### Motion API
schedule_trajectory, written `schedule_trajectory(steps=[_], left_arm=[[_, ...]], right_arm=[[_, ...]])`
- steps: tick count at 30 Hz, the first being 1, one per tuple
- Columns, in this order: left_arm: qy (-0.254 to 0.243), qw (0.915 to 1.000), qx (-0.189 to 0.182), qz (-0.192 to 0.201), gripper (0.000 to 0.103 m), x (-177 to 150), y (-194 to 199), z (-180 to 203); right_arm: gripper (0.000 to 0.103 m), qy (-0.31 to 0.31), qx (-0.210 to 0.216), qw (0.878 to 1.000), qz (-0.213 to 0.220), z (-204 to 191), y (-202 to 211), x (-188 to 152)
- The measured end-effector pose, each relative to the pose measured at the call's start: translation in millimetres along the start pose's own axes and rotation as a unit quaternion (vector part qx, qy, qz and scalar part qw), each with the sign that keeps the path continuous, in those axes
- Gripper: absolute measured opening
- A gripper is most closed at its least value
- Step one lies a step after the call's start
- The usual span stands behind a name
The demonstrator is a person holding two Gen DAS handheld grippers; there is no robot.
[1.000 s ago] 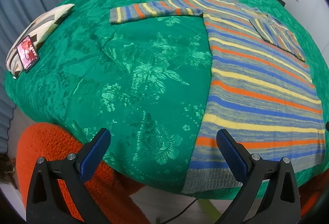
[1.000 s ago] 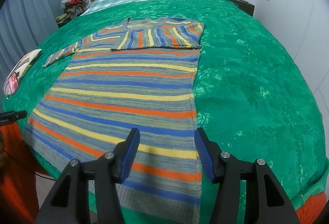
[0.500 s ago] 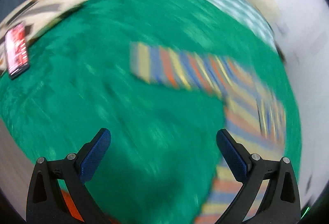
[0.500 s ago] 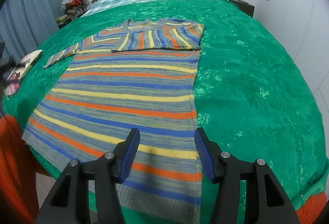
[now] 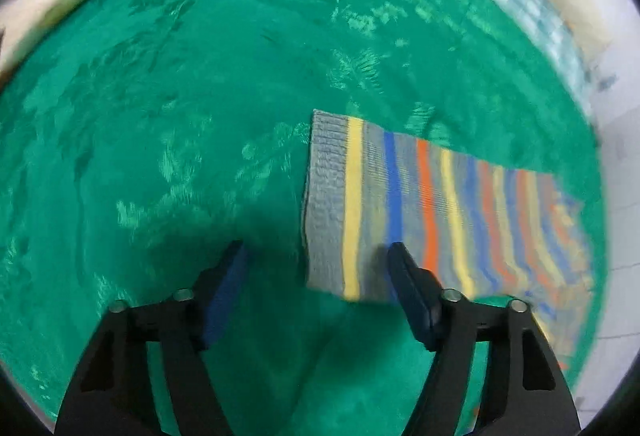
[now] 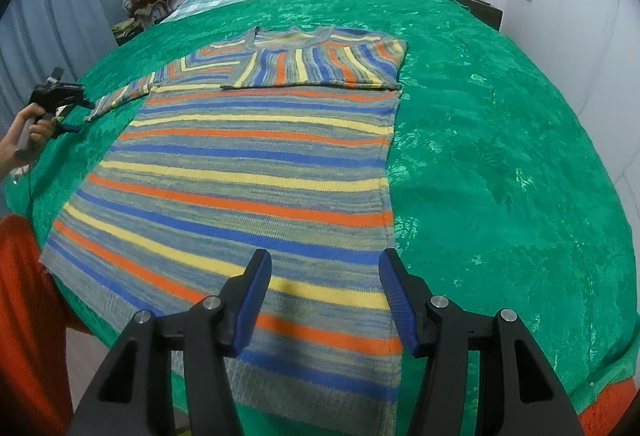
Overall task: Fold small clothes
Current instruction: 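Move the open left tool down to the other sleeve cuff and grasp it, then fold the sleeve across the sweater body with the left tool and release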
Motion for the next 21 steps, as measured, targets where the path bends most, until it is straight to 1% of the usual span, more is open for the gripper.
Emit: schedule_trajectory(steps=[1,3,5,7,9,10,11,12,13,15,16,18,20,21], left_arm=[[-0.008,0.9998,0.018,0.002,0.007,3,0,3],[-0.017,0.9991,0.038,0.008,0.001,8,7,15],[-0.040,0.9973,0.050,0.037,0.001,15,29,35],[-0.072,0.9939,0.050,0.068,0.000,23,56,67],[-0.110,0.9887,0.031,0.097,0.000,27,83,106],[-0.136,0.9844,0.016,0.111,0.000,28,97,133],[-0.163,0.9787,0.002,0.125,0.000,27,111,162],[-0.182,0.9742,-0.010,0.134,0.000,26,119,183],[-0.207,0.9678,-0.026,0.141,0.001,22,128,213],[-0.244,0.9570,-0.054,0.148,0.000,11,134,264],[-0.258,0.9526,-0.063,0.148,0.000,5,133,283],[-0.288,0.9437,-0.075,0.146,0.000,-11,125,324],[-0.306,0.9387,-0.085,0.134,0.001,-26,115,352],[-0.321,0.9346,-0.086,0.126,0.003,-38,103,369]], right_arm=[[0.056,0.001,0.000,1.000,0.000,0,0,0],[0.056,0.002,0.000,1.000,0.000,-1,-1,0],[0.056,0.002,0.001,1.000,0.003,-1,0,0],[0.056,0.001,0.003,1.000,0.007,-1,1,1],[0.056,-0.003,0.010,1.000,0.009,-1,1,2],[0.056,-0.004,0.013,1.000,0.009,-1,0,2],[0.056,-0.004,0.016,1.000,0.008,-1,0,2],[0.056,-0.005,0.018,1.000,0.008,-1,0,2],[0.056,-0.007,0.022,1.000,0.008,-1,-1,2],[0.056,-0.009,0.025,1.000,0.008,0,0,2],[0.056,-0.011,0.026,1.000,0.009,1,0,2],[0.056,-0.017,0.028,0.999,0.013,4,2,2],[0.056,-0.027,0.029,0.999,0.016,9,4,3],[0.056,-0.032,0.029,0.999,0.017,11,4,4]])
Point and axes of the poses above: each gripper's, at about its wrist camera, not at the fingertips, and y roughly against the way its jaws point, z to its right, x to its top, the point moved 2 cm from there along -y, roughly the way its jaws point, and after that the axes turned 12 degrees about -y, right-handed, at the moved point
